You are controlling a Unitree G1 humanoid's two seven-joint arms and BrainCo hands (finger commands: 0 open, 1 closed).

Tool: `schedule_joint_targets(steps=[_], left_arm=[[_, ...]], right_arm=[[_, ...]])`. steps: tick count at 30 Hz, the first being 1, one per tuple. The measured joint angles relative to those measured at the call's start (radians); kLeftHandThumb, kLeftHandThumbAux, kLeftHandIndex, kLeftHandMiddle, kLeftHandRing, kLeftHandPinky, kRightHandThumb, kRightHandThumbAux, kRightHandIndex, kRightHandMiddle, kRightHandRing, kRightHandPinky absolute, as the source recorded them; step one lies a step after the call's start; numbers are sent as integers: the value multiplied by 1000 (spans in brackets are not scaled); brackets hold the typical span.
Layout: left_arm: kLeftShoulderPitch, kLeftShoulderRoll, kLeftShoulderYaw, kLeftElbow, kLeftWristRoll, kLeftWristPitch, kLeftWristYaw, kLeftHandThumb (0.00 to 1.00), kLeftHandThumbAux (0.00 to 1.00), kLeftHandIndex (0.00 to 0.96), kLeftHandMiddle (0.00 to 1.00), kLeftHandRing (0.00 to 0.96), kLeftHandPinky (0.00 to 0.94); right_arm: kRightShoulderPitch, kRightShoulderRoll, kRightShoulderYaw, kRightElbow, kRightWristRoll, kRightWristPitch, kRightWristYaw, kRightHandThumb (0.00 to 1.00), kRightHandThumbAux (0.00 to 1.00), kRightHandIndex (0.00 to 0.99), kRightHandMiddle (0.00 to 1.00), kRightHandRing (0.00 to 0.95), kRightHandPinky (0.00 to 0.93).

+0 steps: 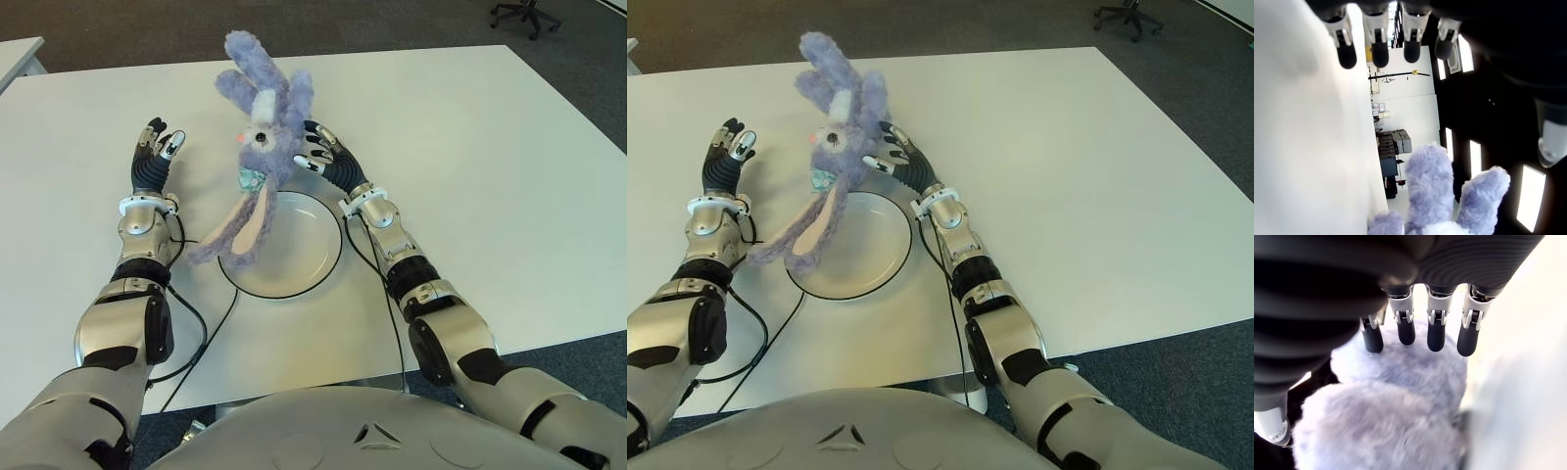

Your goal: Put the doll into the plate.

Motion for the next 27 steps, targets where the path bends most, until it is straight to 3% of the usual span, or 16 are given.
schedule_joint_targets(steps=[14, 27], left_arm=[[2, 0, 7, 0, 0, 0, -6, 0, 471, 0, 72, 83, 100], [3, 0, 7, 0, 0, -1, -16, 0, 473, 0, 75, 84, 97]], right_arm=[[77, 5, -5, -122, 51, 43, 35, 100, 474, 0, 0, 31, 79], [120, 3, -7, -188, 87, 66, 66, 104, 501, 0, 0, 13, 90]])
